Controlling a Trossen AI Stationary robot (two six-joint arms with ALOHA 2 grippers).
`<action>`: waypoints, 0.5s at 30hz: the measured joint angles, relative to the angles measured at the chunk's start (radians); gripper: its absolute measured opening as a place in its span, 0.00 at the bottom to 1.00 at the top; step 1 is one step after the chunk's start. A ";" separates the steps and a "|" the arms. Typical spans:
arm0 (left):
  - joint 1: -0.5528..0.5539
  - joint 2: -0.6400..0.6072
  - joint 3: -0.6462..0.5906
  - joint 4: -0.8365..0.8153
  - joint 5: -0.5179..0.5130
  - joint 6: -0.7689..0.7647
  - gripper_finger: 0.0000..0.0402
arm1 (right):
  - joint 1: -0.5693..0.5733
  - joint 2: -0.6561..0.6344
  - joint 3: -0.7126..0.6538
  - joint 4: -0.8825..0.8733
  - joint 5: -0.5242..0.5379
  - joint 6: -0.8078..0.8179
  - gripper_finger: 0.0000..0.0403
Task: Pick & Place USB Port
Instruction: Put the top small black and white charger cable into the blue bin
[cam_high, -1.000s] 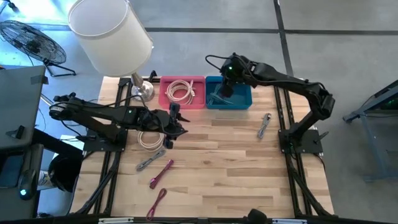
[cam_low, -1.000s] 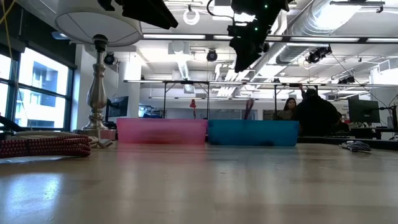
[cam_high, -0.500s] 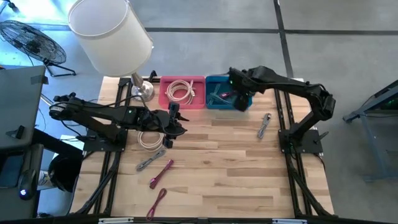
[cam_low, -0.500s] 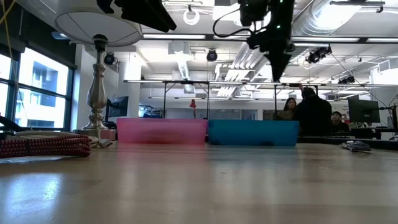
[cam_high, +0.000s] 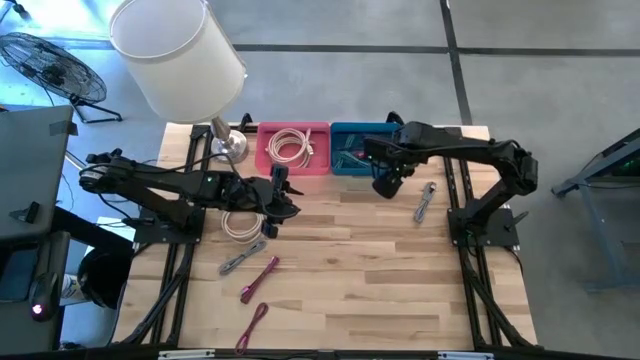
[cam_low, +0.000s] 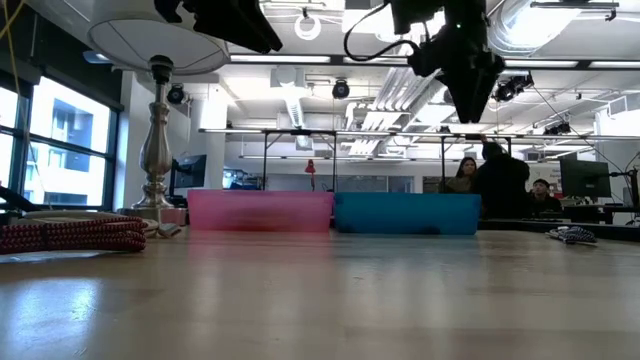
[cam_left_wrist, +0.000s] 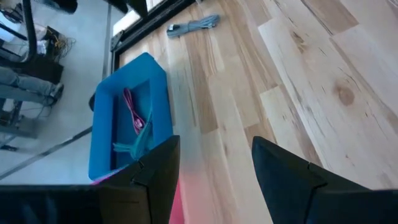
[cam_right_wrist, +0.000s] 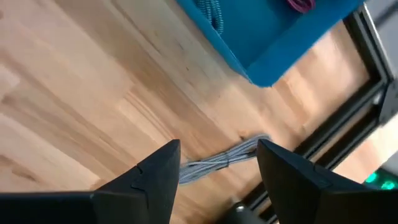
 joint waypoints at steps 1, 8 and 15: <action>0.000 0.000 0.000 -0.009 0.000 -0.011 0.48 | 0.002 0.000 -0.017 -0.004 -0.002 0.036 0.51; 0.000 0.000 0.000 -0.081 -0.037 -0.038 0.48 | 0.000 -0.025 -0.275 -0.003 -0.018 0.214 0.51; 0.000 0.000 -0.014 -0.142 -0.053 -0.038 0.48 | -0.007 -0.091 -0.521 0.164 -0.111 0.365 0.51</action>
